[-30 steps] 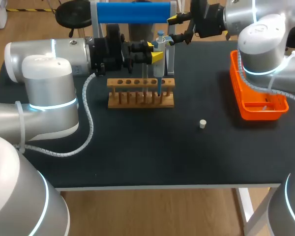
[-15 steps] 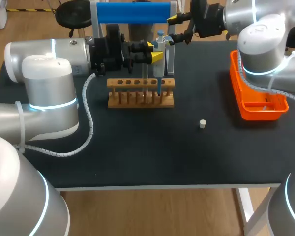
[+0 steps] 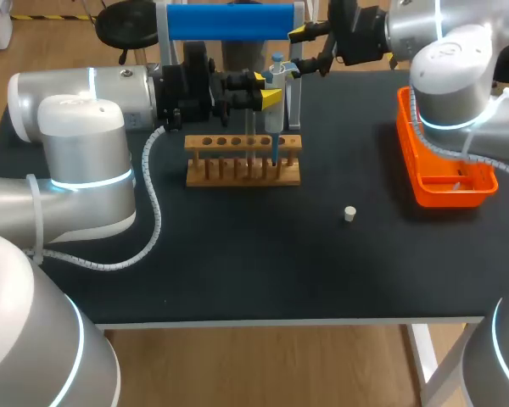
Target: Invert the test tube, pick up the pipette, mount the tip to pipette, aspirate from beaker and dispense into the tube, eject the tip, return the pipette, and cap with the stopper.
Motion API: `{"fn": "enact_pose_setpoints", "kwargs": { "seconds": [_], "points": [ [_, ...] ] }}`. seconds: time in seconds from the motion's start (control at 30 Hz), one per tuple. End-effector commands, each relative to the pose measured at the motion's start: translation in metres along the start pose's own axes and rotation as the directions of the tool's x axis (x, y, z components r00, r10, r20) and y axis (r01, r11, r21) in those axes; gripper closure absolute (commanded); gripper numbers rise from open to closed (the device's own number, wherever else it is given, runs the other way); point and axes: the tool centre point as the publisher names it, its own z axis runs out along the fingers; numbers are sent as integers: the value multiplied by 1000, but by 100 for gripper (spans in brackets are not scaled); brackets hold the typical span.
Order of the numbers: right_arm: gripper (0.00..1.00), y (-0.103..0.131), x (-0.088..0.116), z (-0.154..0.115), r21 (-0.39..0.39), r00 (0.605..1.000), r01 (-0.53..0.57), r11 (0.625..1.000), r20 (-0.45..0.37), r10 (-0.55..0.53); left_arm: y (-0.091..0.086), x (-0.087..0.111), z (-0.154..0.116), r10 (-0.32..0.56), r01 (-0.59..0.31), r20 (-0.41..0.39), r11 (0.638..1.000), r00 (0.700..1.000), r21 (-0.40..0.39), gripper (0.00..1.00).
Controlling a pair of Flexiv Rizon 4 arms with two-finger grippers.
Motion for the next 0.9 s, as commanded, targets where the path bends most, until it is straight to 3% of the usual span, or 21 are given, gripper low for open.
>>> {"fn": "enact_pose_setpoints", "kwargs": {
  "seconds": [0.03,0.9],
  "points": [
    [0,-1,0,3,11,1000,-6,1000,16,6,0,0,0,1,-1,2,1000,1000,2,100],
    [0,6,-14,15,27,998,-19,999,66,17,0,0,0,1,-1,2,1000,1000,2,100]
  ]
}}
